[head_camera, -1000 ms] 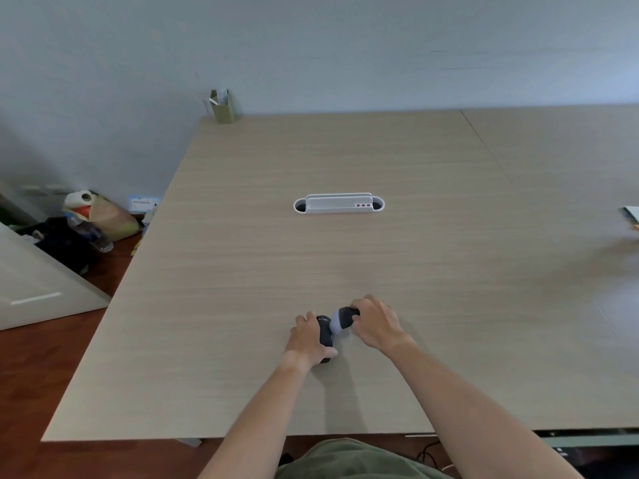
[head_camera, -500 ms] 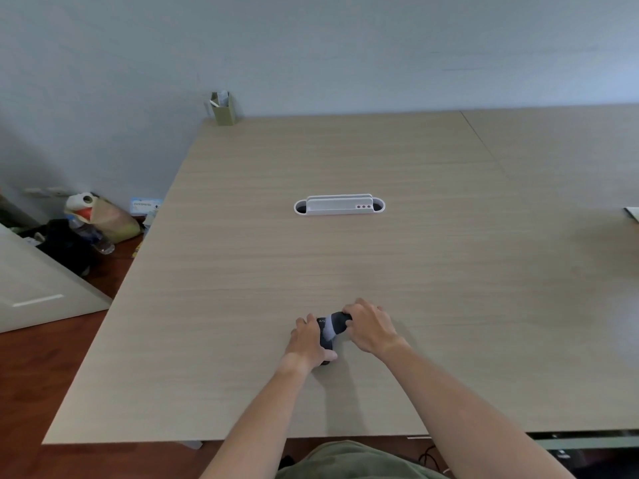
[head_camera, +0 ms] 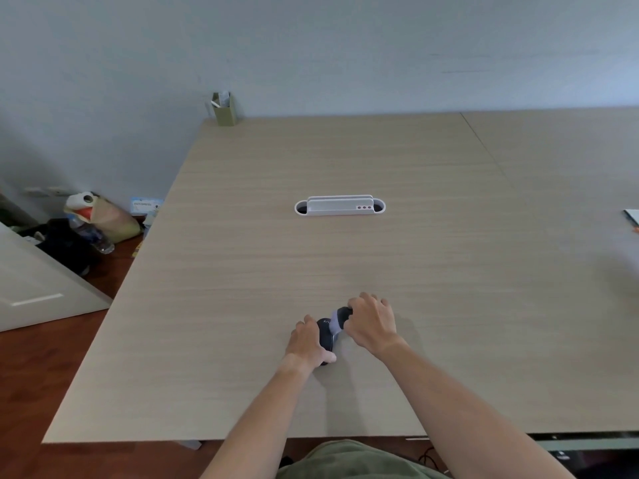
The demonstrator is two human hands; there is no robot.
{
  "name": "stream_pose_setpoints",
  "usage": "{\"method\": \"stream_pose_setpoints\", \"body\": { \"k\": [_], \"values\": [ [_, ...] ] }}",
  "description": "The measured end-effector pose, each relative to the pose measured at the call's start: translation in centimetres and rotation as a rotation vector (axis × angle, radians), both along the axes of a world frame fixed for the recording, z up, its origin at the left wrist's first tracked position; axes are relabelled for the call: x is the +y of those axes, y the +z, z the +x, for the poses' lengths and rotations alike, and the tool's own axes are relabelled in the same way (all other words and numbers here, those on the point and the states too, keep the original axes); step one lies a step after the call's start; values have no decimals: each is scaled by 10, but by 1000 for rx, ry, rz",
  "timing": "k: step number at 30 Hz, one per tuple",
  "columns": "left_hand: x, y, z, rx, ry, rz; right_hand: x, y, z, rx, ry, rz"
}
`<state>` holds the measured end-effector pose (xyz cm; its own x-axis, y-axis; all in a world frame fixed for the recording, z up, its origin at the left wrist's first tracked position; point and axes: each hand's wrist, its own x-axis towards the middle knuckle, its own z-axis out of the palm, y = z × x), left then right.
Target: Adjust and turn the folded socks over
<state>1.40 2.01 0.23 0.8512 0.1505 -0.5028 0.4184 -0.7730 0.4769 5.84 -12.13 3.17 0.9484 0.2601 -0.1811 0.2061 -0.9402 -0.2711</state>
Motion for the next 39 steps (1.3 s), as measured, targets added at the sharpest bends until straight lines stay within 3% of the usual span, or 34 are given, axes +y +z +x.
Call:
{"method": "stream_pose_setpoints", "body": {
  "k": [4, 9, 12, 15, 20, 24, 28, 32, 34, 37, 39],
  "values": [
    [-1, 0, 0, 4, -11, 20, -6, -2, -1, 201, 45, 132],
    [-2, 1, 0, 9, -17, 26, -9, -7, 2, -1, -4, -42],
    [-2, 0, 0, 9, -14, 27, -9, -4, 1, 80, -42, 136],
    [-1, -1, 0, 7, -5, 20, -3, -4, 0, 212, 29, 161],
    [1, 1, 1, 0, -34, 46, 3, -4, 1, 62, -20, 67],
    [4, 2, 3, 13, -77, 112, 9, -4, 1, 216, 68, 118],
    [5, 3, 5, 36, -117, 132, 7, -7, 1, 38, -10, -77],
    [8, 4, 7, 36, -123, 152, 3, -8, 3, 142, 15, 109],
    [9, 3, 7, 27, -106, 126, 1, -8, 3, 181, 17, 77],
    [9, 1, 9, -5, -71, 64, -7, -8, 4, 93, -72, -60],
    [11, -1, 10, -14, -55, 54, -10, -11, 5, 75, -98, 6]
  ]
}}
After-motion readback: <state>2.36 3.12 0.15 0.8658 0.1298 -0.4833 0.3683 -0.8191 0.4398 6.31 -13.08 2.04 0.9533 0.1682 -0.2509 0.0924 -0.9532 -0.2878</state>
